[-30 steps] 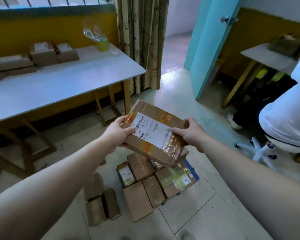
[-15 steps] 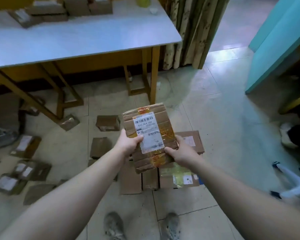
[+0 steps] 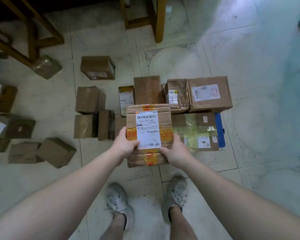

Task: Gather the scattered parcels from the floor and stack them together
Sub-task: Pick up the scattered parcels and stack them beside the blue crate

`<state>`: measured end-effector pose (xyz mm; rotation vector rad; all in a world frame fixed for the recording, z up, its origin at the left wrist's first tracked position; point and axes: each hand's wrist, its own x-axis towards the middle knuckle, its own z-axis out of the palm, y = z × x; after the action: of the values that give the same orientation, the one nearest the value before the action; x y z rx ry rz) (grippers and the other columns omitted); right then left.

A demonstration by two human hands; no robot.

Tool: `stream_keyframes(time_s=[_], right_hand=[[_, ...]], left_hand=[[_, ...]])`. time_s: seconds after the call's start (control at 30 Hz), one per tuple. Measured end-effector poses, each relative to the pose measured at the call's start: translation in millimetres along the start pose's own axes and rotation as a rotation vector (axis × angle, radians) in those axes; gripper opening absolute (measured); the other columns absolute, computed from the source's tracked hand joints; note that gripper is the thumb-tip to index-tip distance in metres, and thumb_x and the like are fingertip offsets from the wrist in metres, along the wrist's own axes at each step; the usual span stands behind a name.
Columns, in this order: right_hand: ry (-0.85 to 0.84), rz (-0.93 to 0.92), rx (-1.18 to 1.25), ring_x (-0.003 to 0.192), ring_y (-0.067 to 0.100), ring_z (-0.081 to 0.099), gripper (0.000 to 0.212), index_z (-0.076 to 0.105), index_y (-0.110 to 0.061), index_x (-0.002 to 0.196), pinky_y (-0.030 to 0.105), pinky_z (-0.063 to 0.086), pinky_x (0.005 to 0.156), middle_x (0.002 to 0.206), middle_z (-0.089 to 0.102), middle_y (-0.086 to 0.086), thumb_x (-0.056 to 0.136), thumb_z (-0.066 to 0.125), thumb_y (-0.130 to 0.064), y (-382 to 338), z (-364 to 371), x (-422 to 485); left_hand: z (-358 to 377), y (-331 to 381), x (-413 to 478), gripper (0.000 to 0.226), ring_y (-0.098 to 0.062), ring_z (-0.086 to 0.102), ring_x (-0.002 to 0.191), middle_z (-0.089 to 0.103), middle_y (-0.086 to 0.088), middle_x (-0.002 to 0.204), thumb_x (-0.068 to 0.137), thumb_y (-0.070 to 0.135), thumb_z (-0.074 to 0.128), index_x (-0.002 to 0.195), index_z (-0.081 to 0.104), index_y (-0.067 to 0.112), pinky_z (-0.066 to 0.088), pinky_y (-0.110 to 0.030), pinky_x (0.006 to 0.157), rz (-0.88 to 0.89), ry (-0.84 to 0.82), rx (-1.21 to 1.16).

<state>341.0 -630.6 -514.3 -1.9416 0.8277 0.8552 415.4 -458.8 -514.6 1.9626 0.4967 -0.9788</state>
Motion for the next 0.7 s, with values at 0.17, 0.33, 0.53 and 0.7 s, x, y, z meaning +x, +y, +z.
stream_keyframes(time_s=[0.17,0.33,0.53,0.7], right_hand=[[-0.042,0.030,-0.036,0.102,0.024,0.060,0.051,0.029,-0.024,0.134,0.040,0.051,0.085,0.117,0.062,0.001,0.093,0.059,-0.026,34,46,51],[-0.040,0.036,-0.035,0.103,0.025,0.060,0.052,0.025,-0.022,0.137,0.042,0.051,0.087,0.120,0.061,0.004,0.094,0.056,-0.023,54,73,80],[0.081,0.073,0.068,0.077,0.013,0.059,0.060,0.018,-0.030,0.144,0.034,0.053,0.063,0.089,0.056,-0.008,0.095,0.050,-0.016,63,82,104],[0.170,0.073,0.122,0.094,0.023,0.063,0.061,0.020,-0.033,0.144,0.045,0.056,0.081,0.108,0.063,-0.001,0.095,0.054,-0.019,64,76,103]], left_hand=[[14,-53,52,0.045,-0.011,0.060,0.092,0.061,0.007,0.106,0.088,0.009,0.064,0.121,0.042,0.030,0.053,-0.034,0.075,-0.053,-0.024,0.042],[24,-78,79,0.049,-0.021,0.058,0.102,0.059,0.005,0.108,0.089,0.013,0.063,0.131,0.041,0.025,0.050,-0.044,0.093,-0.071,-0.016,0.123],[33,-80,95,0.049,-0.014,0.060,0.096,0.062,0.009,0.111,0.090,0.016,0.060,0.135,0.041,0.026,0.051,-0.035,0.083,0.029,-0.027,0.189],[38,-74,96,0.052,-0.018,0.059,0.102,0.061,0.007,0.120,0.094,0.012,0.052,0.140,0.037,0.031,0.052,-0.040,0.086,0.048,-0.056,0.176]])
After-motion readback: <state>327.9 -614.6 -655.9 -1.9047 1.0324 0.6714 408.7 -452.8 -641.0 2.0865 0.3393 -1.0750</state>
